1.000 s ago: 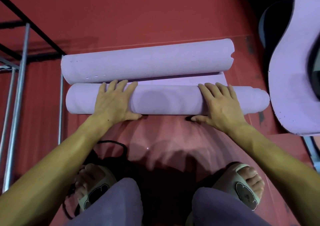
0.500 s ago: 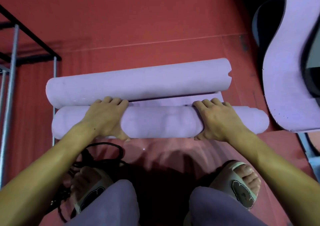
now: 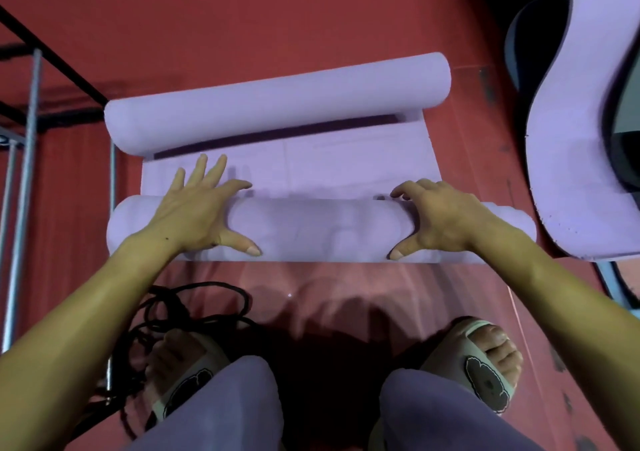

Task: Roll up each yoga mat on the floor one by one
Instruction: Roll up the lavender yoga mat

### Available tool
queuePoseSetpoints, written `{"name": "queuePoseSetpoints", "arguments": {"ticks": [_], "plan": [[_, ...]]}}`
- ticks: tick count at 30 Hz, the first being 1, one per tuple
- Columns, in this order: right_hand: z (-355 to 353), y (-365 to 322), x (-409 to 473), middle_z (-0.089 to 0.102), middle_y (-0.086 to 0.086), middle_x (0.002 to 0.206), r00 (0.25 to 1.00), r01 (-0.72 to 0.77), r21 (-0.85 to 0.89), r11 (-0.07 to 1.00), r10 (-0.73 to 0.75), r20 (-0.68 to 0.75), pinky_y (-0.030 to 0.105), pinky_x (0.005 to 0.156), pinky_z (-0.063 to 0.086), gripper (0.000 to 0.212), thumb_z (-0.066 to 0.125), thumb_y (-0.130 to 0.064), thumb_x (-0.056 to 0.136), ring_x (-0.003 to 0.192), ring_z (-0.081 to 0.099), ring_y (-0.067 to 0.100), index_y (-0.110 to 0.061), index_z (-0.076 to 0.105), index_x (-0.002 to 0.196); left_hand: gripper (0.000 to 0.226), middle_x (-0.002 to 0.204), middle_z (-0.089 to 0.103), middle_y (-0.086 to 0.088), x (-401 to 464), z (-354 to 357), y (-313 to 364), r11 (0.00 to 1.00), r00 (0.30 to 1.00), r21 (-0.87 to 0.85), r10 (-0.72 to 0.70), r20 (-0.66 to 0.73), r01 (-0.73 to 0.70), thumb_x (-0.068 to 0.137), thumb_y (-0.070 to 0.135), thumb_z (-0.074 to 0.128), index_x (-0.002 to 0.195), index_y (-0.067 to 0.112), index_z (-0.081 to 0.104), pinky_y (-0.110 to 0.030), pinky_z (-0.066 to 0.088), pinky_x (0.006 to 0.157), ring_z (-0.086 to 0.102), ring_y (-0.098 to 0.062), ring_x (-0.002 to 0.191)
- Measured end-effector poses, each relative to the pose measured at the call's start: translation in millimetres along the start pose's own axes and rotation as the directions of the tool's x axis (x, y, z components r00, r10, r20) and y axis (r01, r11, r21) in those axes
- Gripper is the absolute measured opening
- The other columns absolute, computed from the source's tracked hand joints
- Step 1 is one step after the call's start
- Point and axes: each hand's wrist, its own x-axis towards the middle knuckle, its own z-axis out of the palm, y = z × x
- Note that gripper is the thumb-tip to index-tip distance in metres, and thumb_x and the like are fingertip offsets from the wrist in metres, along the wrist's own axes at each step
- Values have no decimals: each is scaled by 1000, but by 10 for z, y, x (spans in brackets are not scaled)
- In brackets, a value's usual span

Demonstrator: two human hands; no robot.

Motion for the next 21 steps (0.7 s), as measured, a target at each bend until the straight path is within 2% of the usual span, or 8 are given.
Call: {"name": "queuePoseSetpoints", "arguments": {"ticks": [3, 5, 7, 10, 13, 15, 17, 21], "plan": [[9, 68, -9, 54, -9, 129, 990, 22, 56, 998, -14, -140, 45, 89, 48, 100, 80, -83, 48, 115, 47, 23, -38, 49, 132, 131, 170, 24, -11, 73, 6, -80, 991, 998, -134, -20, -60, 12, 40, 109, 53, 153, 43, 43, -61, 13, 125, 11, -33, 160], [-2, 94, 16, 56, -10, 129, 985, 43, 66, 997, -31, -172, 44, 90, 47, 89, 80, -81, 55, 118, 47, 24, -39, 51, 128, 129, 139, 51, -6, 149, 27, -153, 991, 995, -132, -20, -96, 7, 43, 112, 46, 148, 38, 53, -56, 31, 117, 37, -34, 139], [-8, 110, 44, 57, -11, 132, 985, 54, 78, 996, -40, -165, 43, 88, 44, 82, 82, -76, 61, 118, 46, 23, -40, 51, 129, 128, 128, 50, -7, 199, 53, -190, 995, 995, -95, -21, -101, 11, 44, 114, 42, 146, 37, 56, -60, 33, 115, 39, -36, 132], [-7, 115, 75, 54, -7, 137, 983, 55, 61, 997, -44, -176, 42, 88, 41, 79, 83, -70, 68, 108, 39, 21, -38, 54, 134, 123, 169, 18, -23, 163, 73, -167, 990, 988, -142, -46, -149, 24, 49, 109, 49, 151, 38, 50, -65, 10, 125, 3, -38, 159], [-8, 125, 98, 51, 0, 140, 982, 39, 24, 999, -34, -185, 50, 100, 45, 82, 66, -79, 78, 113, 45, 32, -37, 54, 147, 103, 172, 3, -25, 120, 55, -131, 989, 952, -143, -10, -307, -36, 66, 92, 59, 148, 30, 55, -64, 8, 125, -2, -37, 161], [7, 131, 115, 53, 2, 141, 983, 40, 15, 999, -37, -182, 54, 103, 45, 86, 46, -85, 83, 119, 48, 36, -34, 48, 153, 86, 172, 14, -23, 132, 22, -92, 991, 940, -122, 17, -341, -62, 76, 83, 58, 144, 30, 57, -65, 19, 123, 9, -38, 160], [31, 129, 140, 57, 5, 141, 977, 34, 79, 996, -16, -215, 54, 105, 44, 76, 44, -72, 92, 123, 51, 37, -25, 46, 152, 65, 166, 35, -12, 158, -8, -12, 990, 924, -114, 31, -382, -80, 87, 75, 56, 139, 36, 60, -60, 33, 115, 31, -34, 154], [19, 88, 203, 64, 6, 132, 974, 31, 69, 997, -15, -228, 51, 101, 44, 68, 30, -66, 91, 116, 56, 36, -20, 51, 137, 37, 129, 66, 9, 161, -19, 162, 993, 892, -53, 71, -446, -105, 102, 60, 49, 127, 37, 65, -45, 48, 94, 62, -24, 119]]}}
